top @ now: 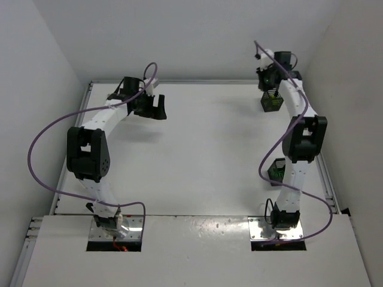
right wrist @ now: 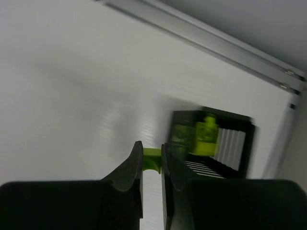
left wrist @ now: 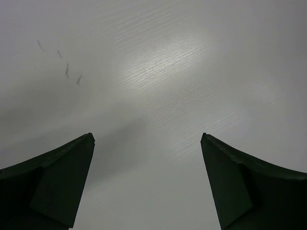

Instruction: Sort the legos into containers by color

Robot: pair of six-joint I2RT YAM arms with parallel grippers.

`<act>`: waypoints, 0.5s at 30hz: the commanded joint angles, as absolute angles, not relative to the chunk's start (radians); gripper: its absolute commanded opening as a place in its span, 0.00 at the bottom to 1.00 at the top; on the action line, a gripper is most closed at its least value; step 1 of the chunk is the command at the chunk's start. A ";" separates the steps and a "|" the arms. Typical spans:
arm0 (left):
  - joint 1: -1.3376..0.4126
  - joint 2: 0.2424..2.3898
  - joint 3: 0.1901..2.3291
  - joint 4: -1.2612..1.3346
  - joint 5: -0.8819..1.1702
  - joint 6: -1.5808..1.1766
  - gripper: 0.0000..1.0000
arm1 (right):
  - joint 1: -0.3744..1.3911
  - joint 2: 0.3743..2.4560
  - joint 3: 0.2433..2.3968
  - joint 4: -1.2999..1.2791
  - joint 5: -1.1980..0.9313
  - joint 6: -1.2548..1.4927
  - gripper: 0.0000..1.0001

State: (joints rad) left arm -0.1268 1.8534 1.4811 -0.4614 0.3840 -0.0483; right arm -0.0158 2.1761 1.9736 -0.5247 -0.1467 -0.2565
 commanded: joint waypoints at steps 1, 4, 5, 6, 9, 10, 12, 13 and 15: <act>-0.146 1.835 1.511 -0.459 0.387 -0.015 1.00 | -0.073 2.226 2.054 -0.549 -0.052 -0.222 0.00; -0.155 1.844 1.520 -0.459 0.387 -0.015 1.00 | -0.124 2.264 2.074 -0.526 -0.021 -0.222 0.00; -0.155 1.844 1.520 -0.459 0.387 -0.015 1.00 | -0.133 2.273 2.088 -0.526 -0.021 -0.222 0.00; -0.155 1.844 1.529 -0.459 0.387 -0.015 1.00 | -0.147 2.282 2.101 -0.526 -0.021 -0.222 0.00; -0.155 1.844 1.529 -0.459 0.377 -0.015 1.00 | -0.158 2.322 2.126 -0.517 -0.021 -0.212 0.00; -0.155 1.844 1.538 -0.468 0.377 -0.015 1.00 | -0.158 2.332 2.143 -0.517 -0.031 -0.212 0.00; -0.155 1.853 1.548 -0.477 0.377 -0.015 1.00 | -0.158 2.362 2.178 -0.517 -0.041 -0.203 0.00; -0.155 1.853 1.548 -0.477 0.367 -0.015 1.00 | -0.158 2.371 2.187 -0.517 -0.051 -0.202 0.00; -0.155 1.853 1.548 -0.486 0.354 -0.015 1.00 | -0.158 2.385 2.209 -0.517 -0.060 -0.202 0.00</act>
State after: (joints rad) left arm -0.1516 1.8538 1.5078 -0.4850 0.3698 -0.0292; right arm -0.1658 2.3939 2.1250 -0.5404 -0.0391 -0.2253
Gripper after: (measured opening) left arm 0.995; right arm 0.127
